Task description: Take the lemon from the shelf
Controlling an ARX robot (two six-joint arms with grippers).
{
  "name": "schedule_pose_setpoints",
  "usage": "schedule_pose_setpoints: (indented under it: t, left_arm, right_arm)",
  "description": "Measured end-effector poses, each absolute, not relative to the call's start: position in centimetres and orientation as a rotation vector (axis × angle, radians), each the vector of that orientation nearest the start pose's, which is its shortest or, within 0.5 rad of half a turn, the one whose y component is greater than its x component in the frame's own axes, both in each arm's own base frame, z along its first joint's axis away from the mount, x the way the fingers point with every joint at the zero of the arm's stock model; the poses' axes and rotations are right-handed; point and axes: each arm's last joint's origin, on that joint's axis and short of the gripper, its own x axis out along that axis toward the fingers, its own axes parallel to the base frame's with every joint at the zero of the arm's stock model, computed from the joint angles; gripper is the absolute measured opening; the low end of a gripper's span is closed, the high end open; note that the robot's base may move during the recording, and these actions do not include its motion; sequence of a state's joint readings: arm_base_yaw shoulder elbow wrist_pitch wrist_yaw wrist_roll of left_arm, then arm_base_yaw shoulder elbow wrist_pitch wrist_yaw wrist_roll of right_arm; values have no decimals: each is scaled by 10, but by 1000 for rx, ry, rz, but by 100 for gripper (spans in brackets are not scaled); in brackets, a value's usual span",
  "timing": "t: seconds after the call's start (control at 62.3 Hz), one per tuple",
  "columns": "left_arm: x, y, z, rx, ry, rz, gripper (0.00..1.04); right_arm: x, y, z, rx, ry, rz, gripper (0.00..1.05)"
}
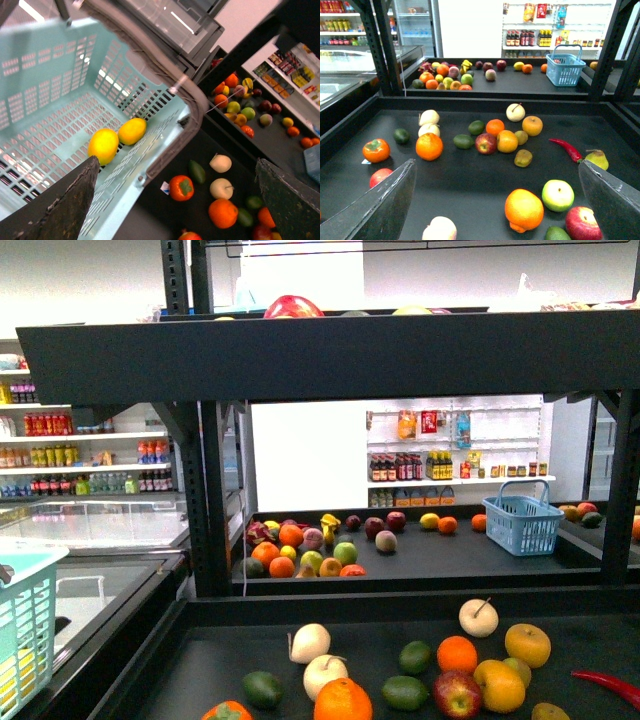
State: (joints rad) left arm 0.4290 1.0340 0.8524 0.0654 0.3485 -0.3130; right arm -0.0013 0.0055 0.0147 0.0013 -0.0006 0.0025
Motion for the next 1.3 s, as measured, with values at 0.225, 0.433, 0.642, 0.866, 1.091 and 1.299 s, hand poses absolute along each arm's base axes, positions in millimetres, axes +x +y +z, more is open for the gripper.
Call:
schedule_pose_setpoints:
  t: [0.225,0.433,0.642,0.866,1.091,1.299]
  left_arm:
    - [140,24,286,-33,-24,10,40]
    - [131,14,240,-18,5,5,3]
    - [123,0,213,-11,9,-6,3]
    - [116,0,195,-11,3,1,3]
    - [111,0,186,-11,-3,1,3]
    - [105,0,178,-11,14,2,3]
  right_arm:
    - [97,0,168,2,-10,-1,97]
    - [97,0,168,2,-10,-1,97]
    - [97,0,168,2,-10,0,97]
    - [97,0,168,2,-10,0,97]
    - [97,0,168,2,-10,-1,97]
    - [97,0,168,2,-10,0,97]
